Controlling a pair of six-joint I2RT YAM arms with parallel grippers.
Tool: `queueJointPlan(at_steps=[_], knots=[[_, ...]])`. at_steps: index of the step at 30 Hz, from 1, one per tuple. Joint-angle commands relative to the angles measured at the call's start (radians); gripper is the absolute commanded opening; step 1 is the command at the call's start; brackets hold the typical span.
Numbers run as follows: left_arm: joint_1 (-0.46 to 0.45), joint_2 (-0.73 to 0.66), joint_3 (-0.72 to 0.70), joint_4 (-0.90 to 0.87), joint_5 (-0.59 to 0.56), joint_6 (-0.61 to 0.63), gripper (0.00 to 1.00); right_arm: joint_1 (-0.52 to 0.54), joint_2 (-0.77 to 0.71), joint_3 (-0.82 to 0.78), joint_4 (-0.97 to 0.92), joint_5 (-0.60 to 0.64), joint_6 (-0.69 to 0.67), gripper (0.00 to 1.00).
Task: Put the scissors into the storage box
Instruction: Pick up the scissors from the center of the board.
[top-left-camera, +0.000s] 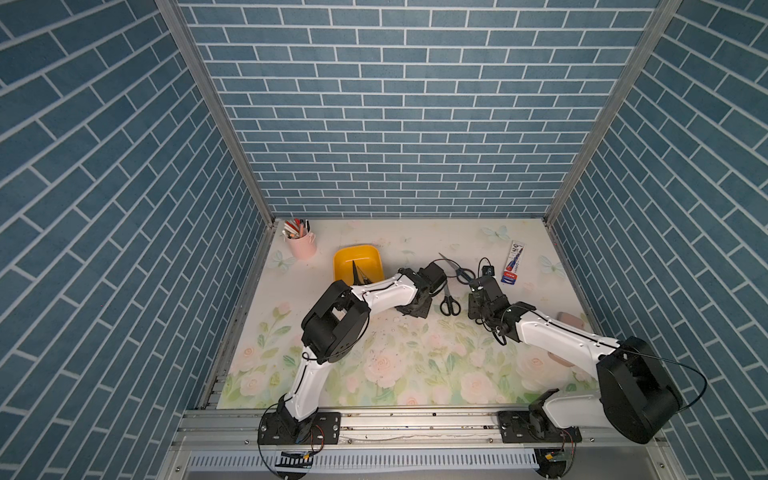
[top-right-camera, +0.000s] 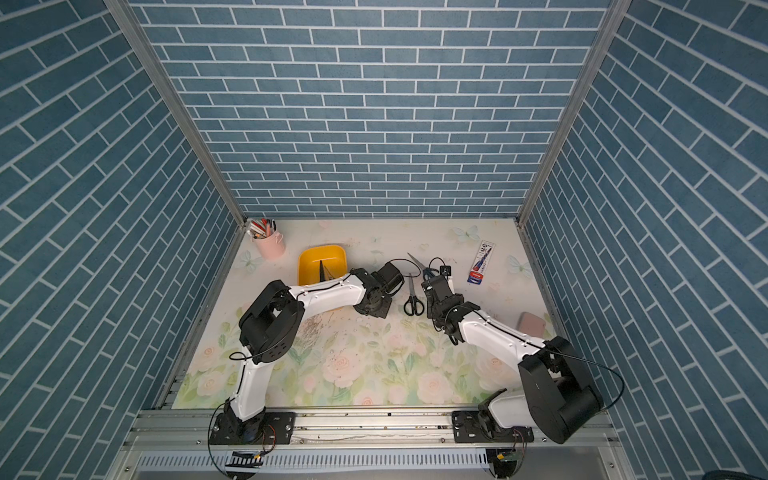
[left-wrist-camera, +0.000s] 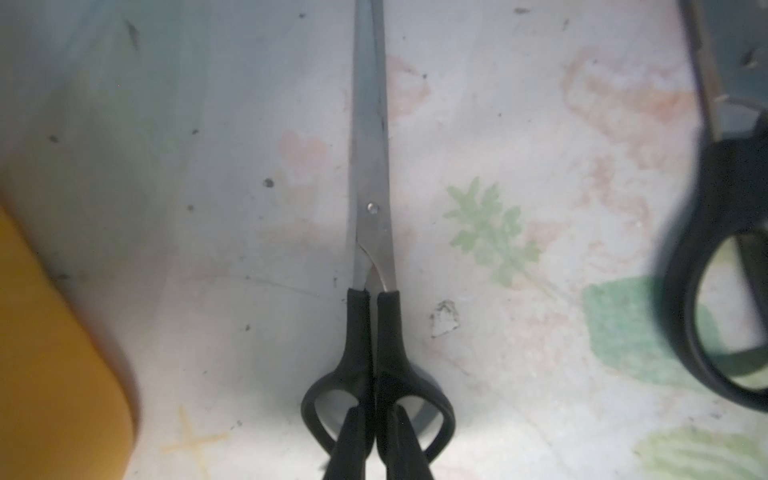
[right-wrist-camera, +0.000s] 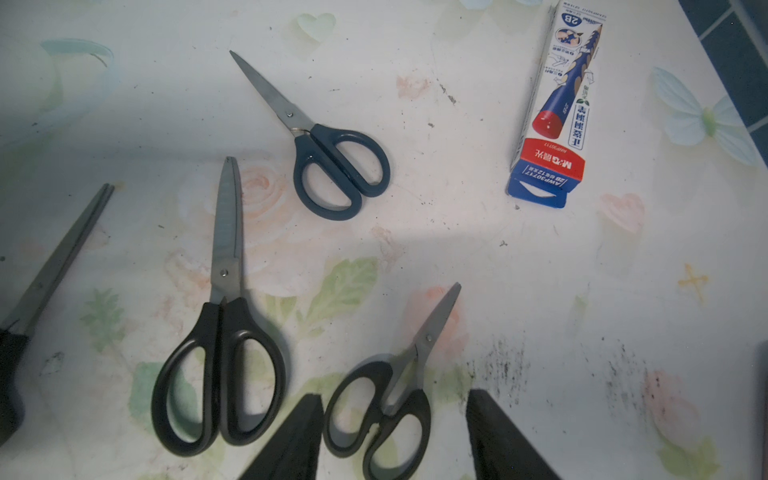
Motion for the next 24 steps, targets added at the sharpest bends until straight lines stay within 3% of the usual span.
queueJointPlan(at_steps=[1,15,20,24], knots=[[0.000,-0.072,0.037,-0.058,-0.064,0.007,0.00,-0.004,-0.016,-0.005,-0.006,0.023,-0.007,0.60],[0.031,-0.187,0.042,-0.098,-0.141,0.002,0.00,-0.004,-0.008,0.000,-0.004,0.024,-0.006,0.60],[0.037,-0.181,-0.003,-0.058,-0.094,0.007,0.00,-0.004,-0.001,0.006,-0.009,0.013,-0.007,0.60],[0.049,-0.230,-0.084,0.026,-0.067,-0.005,0.00,-0.010,0.052,0.011,0.020,-0.153,-0.077,0.60]])
